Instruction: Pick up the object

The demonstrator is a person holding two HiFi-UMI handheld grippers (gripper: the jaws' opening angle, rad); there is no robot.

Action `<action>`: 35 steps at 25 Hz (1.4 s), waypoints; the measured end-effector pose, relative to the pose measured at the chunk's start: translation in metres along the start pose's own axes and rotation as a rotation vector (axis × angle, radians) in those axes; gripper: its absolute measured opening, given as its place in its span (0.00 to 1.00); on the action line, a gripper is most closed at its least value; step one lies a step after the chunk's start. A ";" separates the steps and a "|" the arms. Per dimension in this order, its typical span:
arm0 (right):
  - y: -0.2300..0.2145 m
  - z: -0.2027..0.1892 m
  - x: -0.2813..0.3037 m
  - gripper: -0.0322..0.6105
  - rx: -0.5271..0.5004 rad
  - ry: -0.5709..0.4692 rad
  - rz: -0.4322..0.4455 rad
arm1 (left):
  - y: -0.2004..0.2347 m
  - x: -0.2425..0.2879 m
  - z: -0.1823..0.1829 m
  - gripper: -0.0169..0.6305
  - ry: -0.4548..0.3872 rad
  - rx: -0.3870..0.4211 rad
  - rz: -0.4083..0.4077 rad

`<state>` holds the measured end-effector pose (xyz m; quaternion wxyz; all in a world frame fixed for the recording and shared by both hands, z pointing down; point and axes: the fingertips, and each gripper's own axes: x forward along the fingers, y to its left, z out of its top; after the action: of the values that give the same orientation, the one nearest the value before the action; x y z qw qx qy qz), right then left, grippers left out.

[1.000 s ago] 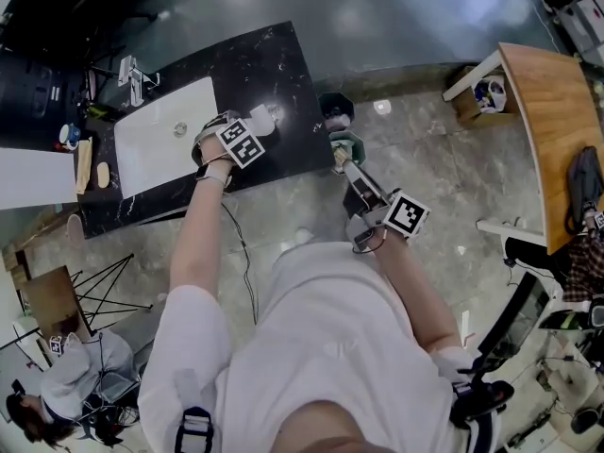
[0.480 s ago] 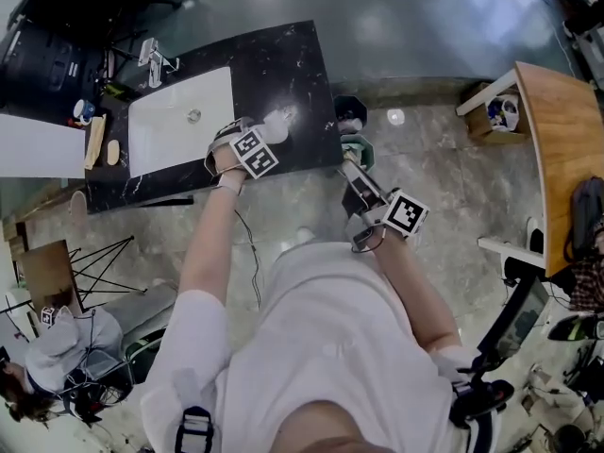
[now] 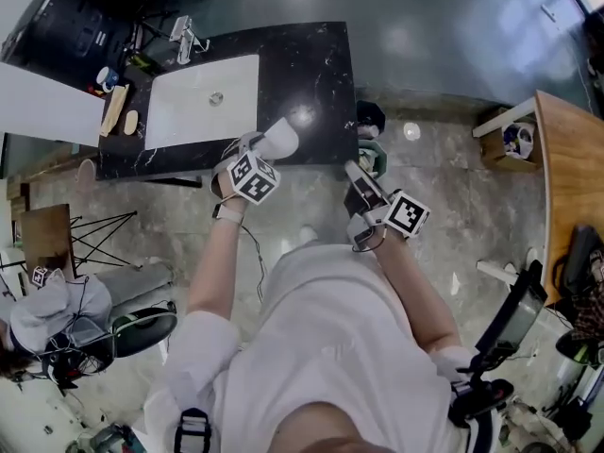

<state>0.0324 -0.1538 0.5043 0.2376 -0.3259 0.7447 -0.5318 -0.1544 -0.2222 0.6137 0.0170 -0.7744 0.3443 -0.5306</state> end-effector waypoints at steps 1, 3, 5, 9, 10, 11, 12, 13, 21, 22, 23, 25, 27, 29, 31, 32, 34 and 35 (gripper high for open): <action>0.001 -0.004 0.002 0.08 0.001 0.014 0.006 | 0.000 -0.011 0.001 0.29 -0.021 -0.029 0.009; 0.003 -0.011 0.007 0.08 0.006 0.039 0.015 | -0.001 -0.033 0.004 0.29 -0.065 -0.085 0.027; 0.006 -0.016 0.010 0.08 0.013 0.059 0.023 | -0.003 -0.055 0.012 0.29 -0.127 -0.164 0.031; 0.014 -0.030 0.019 0.08 0.011 0.102 0.048 | -0.012 -0.094 0.025 0.29 -0.282 -0.385 0.006; 0.015 -0.034 0.021 0.08 0.007 0.114 0.053 | -0.016 -0.101 0.026 0.29 -0.314 -0.436 -0.009; 0.017 -0.039 0.023 0.08 0.005 0.126 0.060 | -0.020 -0.109 0.026 0.29 -0.341 -0.481 -0.024; 0.019 -0.043 0.025 0.08 0.004 0.136 0.067 | -0.024 -0.116 0.026 0.29 -0.365 -0.520 -0.034; 0.021 -0.046 0.027 0.08 0.002 0.146 0.074 | -0.027 -0.124 0.026 0.29 -0.390 -0.554 -0.039; 0.034 -0.068 0.032 0.08 -0.032 0.213 0.116 | -0.037 -0.178 0.030 0.29 -0.643 -0.835 -0.104; 0.035 -0.070 0.032 0.08 -0.035 0.218 0.119 | -0.038 -0.182 0.029 0.29 -0.665 -0.862 -0.110; 0.036 -0.071 0.032 0.08 -0.038 0.222 0.122 | -0.040 -0.184 0.028 0.29 -0.677 -0.880 -0.112; 0.039 -0.074 0.031 0.08 -0.045 0.228 0.128 | -0.044 -0.186 0.024 0.29 -0.684 -0.904 -0.108; 0.042 -0.075 0.029 0.08 -0.055 0.232 0.140 | -0.047 -0.189 0.022 0.29 -0.714 -0.951 -0.118; 0.045 -0.076 0.029 0.08 -0.066 0.234 0.155 | -0.048 -0.195 0.024 0.29 -0.791 -1.035 -0.158; 0.046 -0.076 0.029 0.08 -0.068 0.234 0.166 | -0.047 -0.201 0.027 0.29 -0.878 -1.123 -0.210; 0.046 -0.077 0.029 0.08 -0.067 0.233 0.170 | -0.047 -0.203 0.028 0.29 -0.914 -1.157 -0.232; 0.048 -0.078 0.031 0.08 -0.067 0.233 0.176 | -0.047 -0.207 0.029 0.29 -0.964 -1.209 -0.266; 0.049 -0.078 0.032 0.08 -0.068 0.232 0.182 | -0.046 -0.210 0.030 0.29 -0.978 -1.229 -0.280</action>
<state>-0.0549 -0.1170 0.4828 0.1862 -0.2011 0.8111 -0.5167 -0.1479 -0.0813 0.4487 -0.3308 -0.8261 0.4284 0.1569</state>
